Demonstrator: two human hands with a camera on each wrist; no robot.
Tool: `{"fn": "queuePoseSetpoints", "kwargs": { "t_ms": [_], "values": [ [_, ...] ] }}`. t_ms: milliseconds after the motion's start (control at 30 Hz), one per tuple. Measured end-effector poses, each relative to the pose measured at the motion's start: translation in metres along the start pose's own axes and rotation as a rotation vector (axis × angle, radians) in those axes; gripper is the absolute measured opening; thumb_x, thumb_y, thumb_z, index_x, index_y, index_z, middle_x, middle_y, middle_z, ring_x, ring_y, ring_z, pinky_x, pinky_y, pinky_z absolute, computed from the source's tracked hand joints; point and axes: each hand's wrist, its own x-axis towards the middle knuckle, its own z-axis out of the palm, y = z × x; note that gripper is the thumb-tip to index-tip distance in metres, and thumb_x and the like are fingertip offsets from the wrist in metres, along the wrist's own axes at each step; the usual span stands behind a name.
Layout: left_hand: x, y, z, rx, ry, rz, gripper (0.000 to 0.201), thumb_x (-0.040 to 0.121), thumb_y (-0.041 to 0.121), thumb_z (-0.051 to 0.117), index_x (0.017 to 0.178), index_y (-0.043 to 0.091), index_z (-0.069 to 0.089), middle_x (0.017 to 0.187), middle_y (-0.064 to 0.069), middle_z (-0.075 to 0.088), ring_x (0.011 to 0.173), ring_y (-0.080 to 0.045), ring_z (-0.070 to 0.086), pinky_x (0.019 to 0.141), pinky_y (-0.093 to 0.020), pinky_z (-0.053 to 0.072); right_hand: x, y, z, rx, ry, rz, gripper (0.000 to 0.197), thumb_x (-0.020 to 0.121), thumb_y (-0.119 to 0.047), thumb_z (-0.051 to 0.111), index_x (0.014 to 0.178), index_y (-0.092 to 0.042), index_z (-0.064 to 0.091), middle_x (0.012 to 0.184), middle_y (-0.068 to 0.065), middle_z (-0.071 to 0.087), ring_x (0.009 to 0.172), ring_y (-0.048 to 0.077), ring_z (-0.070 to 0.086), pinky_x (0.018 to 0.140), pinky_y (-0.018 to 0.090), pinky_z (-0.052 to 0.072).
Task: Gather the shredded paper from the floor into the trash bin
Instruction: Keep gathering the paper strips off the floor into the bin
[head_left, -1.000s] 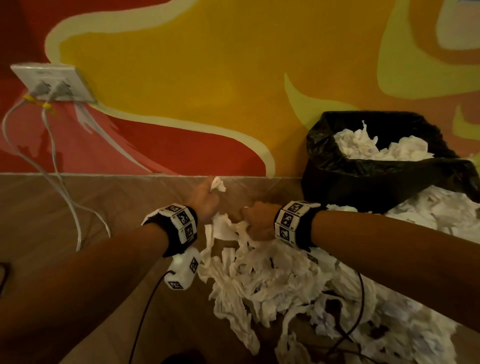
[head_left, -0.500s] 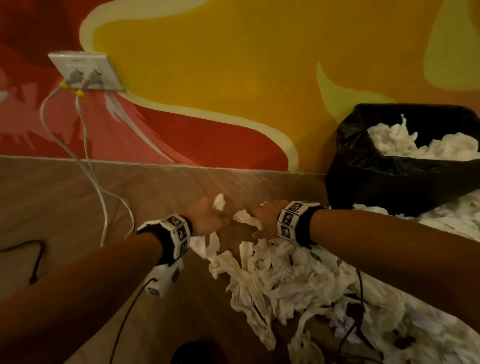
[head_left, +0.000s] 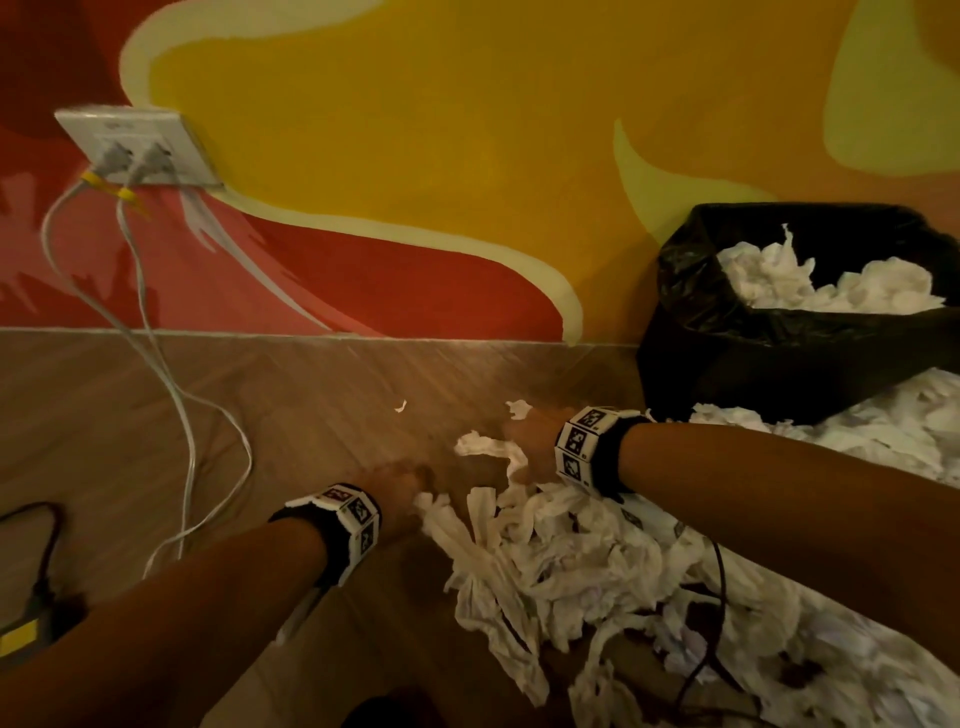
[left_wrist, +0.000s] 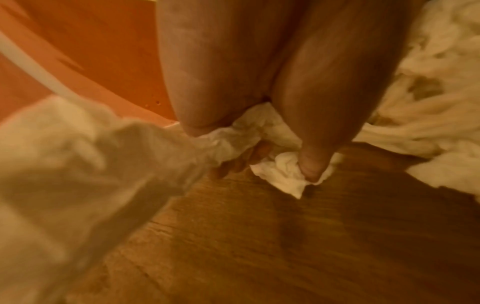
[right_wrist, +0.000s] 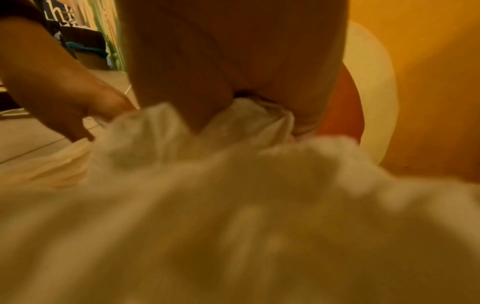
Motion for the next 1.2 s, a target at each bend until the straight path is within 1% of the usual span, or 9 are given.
{"fn": "queuePoseSetpoints", "kwargs": {
  "t_ms": [200, 333, 433, 533, 600, 767, 867, 1067, 1200],
  "values": [
    [0.000, 0.000, -0.015, -0.276, 0.059, 0.017, 0.028, 0.089, 0.041, 0.058, 0.113, 0.027, 0.060, 0.114, 0.004, 0.061, 0.098, -0.015, 0.058, 0.080, -0.026, 0.048, -0.015, 0.001, -0.007, -0.028, 0.055, -0.032, 0.026, 0.088, -0.033, 0.060, 0.111, -0.021, 0.061, 0.105, 0.005, 0.064, 0.084, 0.024, 0.064, 0.065, 0.029, 0.050],
    [0.000, -0.004, -0.029, -0.611, 0.172, -0.016, 0.015, 0.086, 0.014, 0.065, 0.092, 0.028, 0.067, 0.086, 0.014, 0.063, 0.082, -0.013, 0.064, 0.056, -0.016, 0.050, -0.026, -0.002, -0.031, 0.070, 0.104, 0.019, 0.032, 0.089, -0.038, 0.054, 0.114, -0.020, 0.058, 0.105, 0.005, 0.061, 0.089, 0.027, 0.061, 0.064, 0.031, 0.041],
    [0.001, -0.003, -0.034, -0.788, 0.141, -0.012, 0.018, 0.087, -0.005, 0.055, 0.094, 0.007, 0.066, 0.081, -0.006, 0.065, 0.080, -0.029, 0.064, 0.070, -0.039, 0.056, -0.035, -0.003, -0.048, 0.200, 0.192, 0.032, 0.030, 0.092, -0.036, 0.048, 0.103, -0.011, 0.060, 0.098, 0.008, 0.065, 0.082, 0.027, 0.062, 0.058, 0.028, 0.040],
    [0.000, 0.006, -0.034, -0.705, 0.122, 0.098, 0.024, 0.086, -0.009, 0.054, 0.085, 0.013, 0.062, 0.078, -0.003, 0.061, 0.075, -0.017, 0.062, 0.059, -0.021, 0.050, -0.045, -0.006, -0.064, 0.357, 0.279, 0.012, 0.030, 0.096, -0.031, 0.045, 0.106, -0.007, 0.060, 0.105, 0.008, 0.059, 0.096, 0.024, 0.057, 0.078, 0.032, 0.045],
    [-0.002, 0.016, -0.031, -0.567, 0.069, 0.160, 0.012, 0.089, 0.006, 0.057, 0.090, 0.015, 0.065, 0.089, -0.003, 0.066, 0.083, -0.012, 0.064, 0.071, -0.023, 0.054, -0.052, -0.006, -0.072, 0.423, 0.327, 0.004, 0.032, 0.097, -0.032, 0.046, 0.117, -0.008, 0.055, 0.116, 0.007, 0.051, 0.106, 0.021, 0.048, 0.095, 0.034, 0.038],
    [-0.005, 0.039, -0.009, -0.234, -0.123, 0.191, 0.046, 0.076, 0.049, 0.072, 0.115, 0.025, 0.062, 0.116, 0.004, 0.061, 0.108, -0.020, 0.059, 0.093, -0.034, 0.050, -0.061, -0.007, -0.091, 0.514, 0.455, 0.048, 0.015, 0.093, -0.028, 0.052, 0.091, -0.016, 0.043, 0.097, 0.000, 0.035, 0.082, 0.016, 0.039, 0.071, 0.028, 0.031],
    [-0.004, 0.042, 0.003, 0.037, -0.135, 0.216, 0.065, 0.077, 0.052, 0.071, 0.133, 0.024, 0.051, 0.137, 0.002, 0.049, 0.124, -0.021, 0.048, 0.103, -0.031, 0.039, -0.065, -0.005, -0.105, 0.528, 0.508, 0.087, 0.012, 0.090, -0.020, 0.054, 0.090, -0.014, 0.043, 0.087, 0.000, 0.044, 0.080, 0.020, 0.046, 0.065, 0.028, 0.032],
    [-0.004, 0.048, -0.025, -0.085, -0.186, 0.073, 0.037, 0.092, 0.038, 0.057, 0.123, 0.018, 0.060, 0.124, -0.003, 0.061, 0.114, -0.022, 0.057, 0.097, -0.032, 0.045, -0.081, 0.000, -0.124, 0.685, 0.611, 0.122, 0.012, 0.093, -0.011, 0.048, 0.101, -0.020, 0.047, 0.076, -0.003, 0.050, 0.057, 0.014, 0.049, 0.043, 0.020, 0.032],
    [-0.015, 0.054, -0.083, -0.434, -0.031, 0.064, 0.015, 0.092, 0.039, 0.054, 0.082, 0.034, 0.064, 0.087, -0.008, 0.066, 0.083, -0.019, 0.061, 0.089, -0.041, 0.052, -0.102, 0.006, -0.142, 0.680, 0.620, 0.049, 0.018, 0.099, -0.012, 0.041, 0.112, -0.016, 0.053, 0.111, 0.006, 0.062, 0.093, 0.029, 0.061, 0.079, 0.037, 0.050]
  ]
}}
